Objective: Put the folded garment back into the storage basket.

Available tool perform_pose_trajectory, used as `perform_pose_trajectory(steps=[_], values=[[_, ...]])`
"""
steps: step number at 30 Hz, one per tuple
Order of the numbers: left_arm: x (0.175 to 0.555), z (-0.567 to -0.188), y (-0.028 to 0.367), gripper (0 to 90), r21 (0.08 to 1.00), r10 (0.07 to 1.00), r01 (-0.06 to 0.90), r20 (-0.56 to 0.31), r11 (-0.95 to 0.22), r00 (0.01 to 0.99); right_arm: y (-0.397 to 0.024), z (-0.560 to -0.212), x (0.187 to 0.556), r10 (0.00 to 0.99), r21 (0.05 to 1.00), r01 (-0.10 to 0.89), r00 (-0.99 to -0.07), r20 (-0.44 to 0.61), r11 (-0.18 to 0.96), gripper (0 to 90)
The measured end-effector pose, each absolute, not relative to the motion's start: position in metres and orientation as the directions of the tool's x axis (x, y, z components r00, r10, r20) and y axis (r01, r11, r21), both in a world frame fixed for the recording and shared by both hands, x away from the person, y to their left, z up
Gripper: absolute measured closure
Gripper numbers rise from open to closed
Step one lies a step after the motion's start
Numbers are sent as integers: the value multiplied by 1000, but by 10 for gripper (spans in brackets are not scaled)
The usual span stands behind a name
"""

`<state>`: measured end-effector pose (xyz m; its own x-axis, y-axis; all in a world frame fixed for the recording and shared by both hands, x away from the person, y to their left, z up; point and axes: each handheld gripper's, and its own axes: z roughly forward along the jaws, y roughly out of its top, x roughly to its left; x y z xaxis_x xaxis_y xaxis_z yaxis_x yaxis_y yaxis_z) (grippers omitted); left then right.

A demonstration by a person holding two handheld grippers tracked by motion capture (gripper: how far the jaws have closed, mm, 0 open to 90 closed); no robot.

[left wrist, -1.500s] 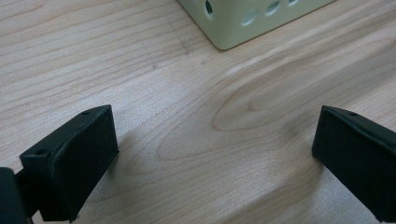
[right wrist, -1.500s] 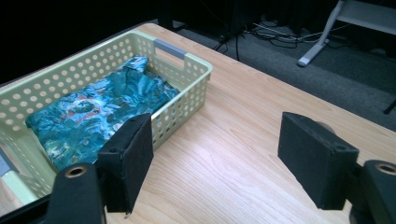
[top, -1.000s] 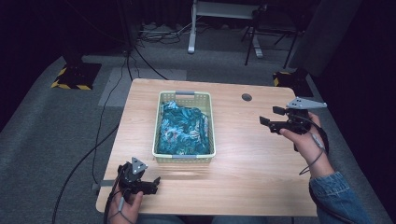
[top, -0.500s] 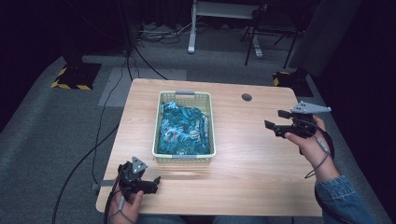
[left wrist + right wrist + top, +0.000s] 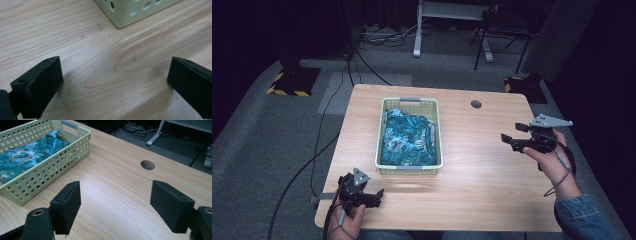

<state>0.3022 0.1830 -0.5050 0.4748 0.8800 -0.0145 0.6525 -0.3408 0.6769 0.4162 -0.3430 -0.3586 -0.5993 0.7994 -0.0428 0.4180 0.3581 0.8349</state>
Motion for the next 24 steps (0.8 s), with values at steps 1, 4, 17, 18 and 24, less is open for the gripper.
perform_pose_trajectory(steps=[1,4,17,18,24], values=[[302,-505,183,3,677,880,652,-15,-341,475,-344,-359,416,800,835,419,-598,-42,357,247],[302,-505,183,3,677,880,652,-15,-341,475,-347,-362,415,803,833,425,-595,-39,355,246],[302,-505,183,3,677,880,652,-15,-341,475,-360,-375,411,821,816,453,-569,-45,358,244],[302,-505,183,3,677,880,653,-15,-340,475,-361,-376,410,821,817,454,-569,-42,356,244],[302,-505,183,3,677,880,653,-15,-341,474,-367,-382,408,825,812,462,-563,-41,356,241]])
